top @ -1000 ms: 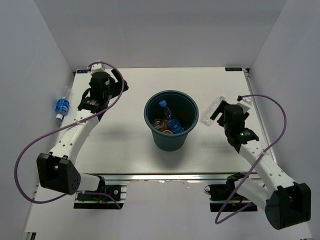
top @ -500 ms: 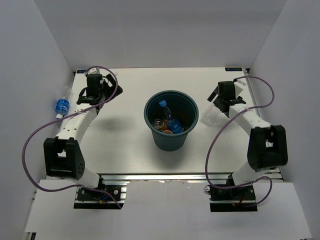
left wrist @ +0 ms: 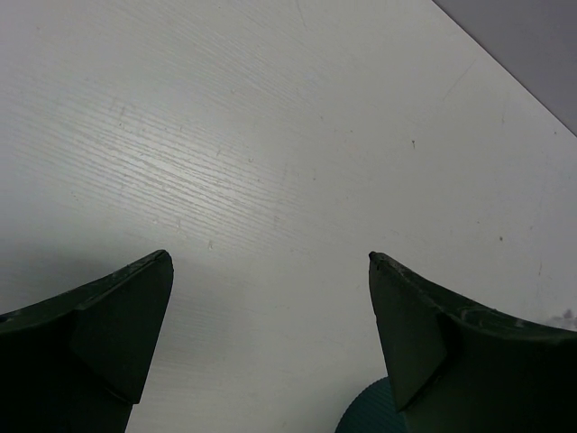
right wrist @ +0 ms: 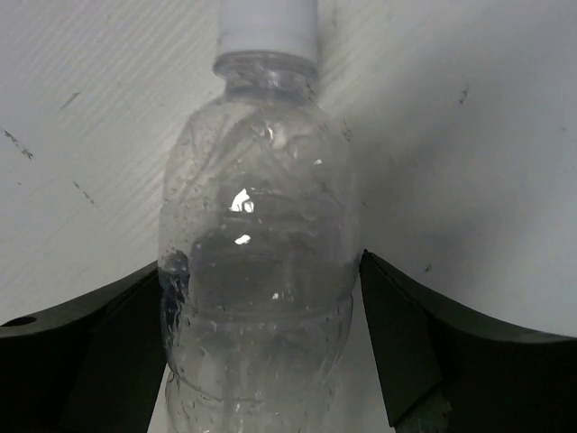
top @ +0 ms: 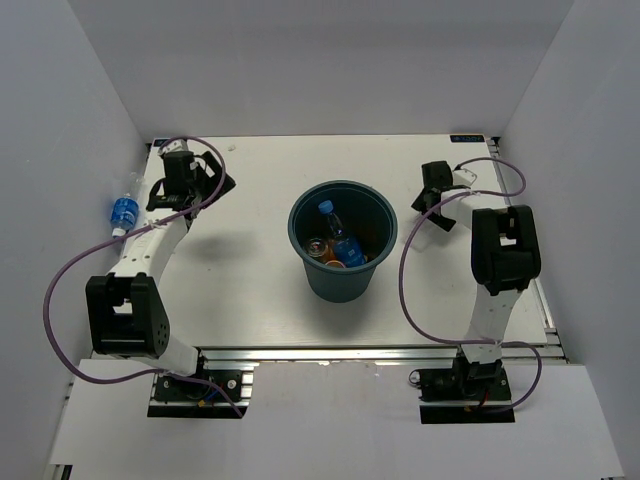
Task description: Put the plastic bottles in the bin
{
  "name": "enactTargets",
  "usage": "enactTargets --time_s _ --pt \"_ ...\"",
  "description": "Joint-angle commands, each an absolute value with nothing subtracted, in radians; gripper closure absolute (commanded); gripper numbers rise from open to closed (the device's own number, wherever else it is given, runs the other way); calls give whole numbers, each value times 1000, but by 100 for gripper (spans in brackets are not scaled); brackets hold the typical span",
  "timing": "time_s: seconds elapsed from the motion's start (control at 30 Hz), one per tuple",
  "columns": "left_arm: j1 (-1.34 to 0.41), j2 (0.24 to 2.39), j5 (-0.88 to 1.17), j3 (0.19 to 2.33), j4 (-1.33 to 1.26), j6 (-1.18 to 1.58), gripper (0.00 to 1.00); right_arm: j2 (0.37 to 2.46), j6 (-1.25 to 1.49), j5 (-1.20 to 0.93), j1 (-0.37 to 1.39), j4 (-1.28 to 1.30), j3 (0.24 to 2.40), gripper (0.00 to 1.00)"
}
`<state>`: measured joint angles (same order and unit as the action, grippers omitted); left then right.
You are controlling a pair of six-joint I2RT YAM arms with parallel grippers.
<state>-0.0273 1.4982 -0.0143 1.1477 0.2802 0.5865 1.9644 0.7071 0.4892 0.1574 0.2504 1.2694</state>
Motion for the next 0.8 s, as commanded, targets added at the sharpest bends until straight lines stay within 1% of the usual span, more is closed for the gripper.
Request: enactTargets --time_s 0.0,0.03,0.1,0.13,0.23,0.33,0.37,0.43,0.47,0.5,0.57,0.6,0.67,0.77 --pt "-17 1491 -2 1137 265 581 2 2006 716 514 153 268 1330 22" --pt "-17 1493 -2 1137 273 583 2 2008 710 512 152 275 1348 28" --pt "-15 1494 -3 1132 279 589 2 1988 684 509 153 276 1351 34" --pt "-14 1491 -3 1132 285 591 2 1973 678 508 152 270 1348 39" --pt "-14 1470 -3 1117 285 598 2 1878 620 482 153 212 1309 45" --pt "-14 1444 -8 1091 279 617 2 1737 511 391 153 106 1240 46" --pt "-14 1437 -5 1085 279 621 2 1659 477 362 153 86 1214 47" --pt "-14 1422 -2 1062 273 624 2 1582 396 228 152 28 1194 49" --pt "-14 1417 -2 1054 273 623 2 1501 365 177 156 12 1184 50" --pt "-14 1411 -2 1048 272 623 2 1461 341 79 160 -11 1172 52" --pt "-14 1401 -2 1039 270 621 2 1354 267 13 195 -55 1164 52" --pt "-14 1397 -2 1037 270 620 2 1318 235 -59 218 -69 1155 53" --pt "-14 1390 -2 1031 267 617 2 1235 134 -112 308 -97 1150 52" --pt "-14 1385 35 1022 256 615 2 1168 83 -225 428 -118 1143 51"
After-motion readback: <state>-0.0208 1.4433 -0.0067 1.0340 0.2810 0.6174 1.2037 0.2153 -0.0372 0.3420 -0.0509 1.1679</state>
